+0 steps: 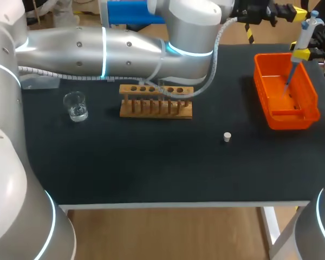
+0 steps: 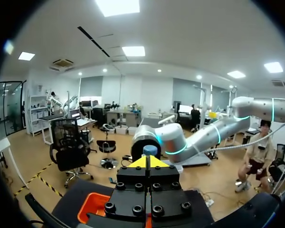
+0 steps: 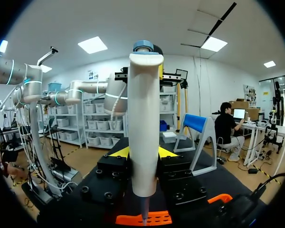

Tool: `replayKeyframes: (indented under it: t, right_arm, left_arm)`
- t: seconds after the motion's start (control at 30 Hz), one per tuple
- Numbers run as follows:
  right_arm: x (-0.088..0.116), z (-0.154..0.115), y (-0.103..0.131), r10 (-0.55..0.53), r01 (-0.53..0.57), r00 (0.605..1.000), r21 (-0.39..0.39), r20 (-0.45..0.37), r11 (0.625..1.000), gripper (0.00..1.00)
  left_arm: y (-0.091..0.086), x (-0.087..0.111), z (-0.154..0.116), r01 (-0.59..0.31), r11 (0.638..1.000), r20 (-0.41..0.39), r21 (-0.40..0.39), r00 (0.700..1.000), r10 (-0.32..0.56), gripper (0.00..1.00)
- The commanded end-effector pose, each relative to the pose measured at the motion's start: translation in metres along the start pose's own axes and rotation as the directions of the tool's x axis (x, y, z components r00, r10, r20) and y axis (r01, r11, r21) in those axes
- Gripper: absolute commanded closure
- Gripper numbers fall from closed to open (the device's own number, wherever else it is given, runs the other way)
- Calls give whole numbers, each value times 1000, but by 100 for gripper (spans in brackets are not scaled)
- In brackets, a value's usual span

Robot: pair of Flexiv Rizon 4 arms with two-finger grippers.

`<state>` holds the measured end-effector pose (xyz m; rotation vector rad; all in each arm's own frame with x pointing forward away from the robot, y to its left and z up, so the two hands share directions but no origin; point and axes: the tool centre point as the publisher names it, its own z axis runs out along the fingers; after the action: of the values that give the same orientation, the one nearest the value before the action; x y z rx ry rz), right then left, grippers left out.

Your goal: Invert the test tube, pick up the pipette, mount the tip to pipette, aspirate from beaker and dispense into the tube, eject the tip, return the pipette, and cap with the stopper.

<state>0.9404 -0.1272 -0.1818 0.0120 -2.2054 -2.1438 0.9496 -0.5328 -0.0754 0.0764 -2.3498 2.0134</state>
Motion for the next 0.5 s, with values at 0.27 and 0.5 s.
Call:
replayKeyframes:
  t: [0.27,0.5]
  right_arm:
    - [-2,-2,0,1,-1,1000,1,-6,1000,100]
    - [-2,-2,0,1,-1,1000,1,-6,1000,100]
  left_arm:
    - [6,-1,6,1,1000,-8,-7,1000,-1,100]
    - [11,1,6,5,1000,-13,-18,1000,-5,100]
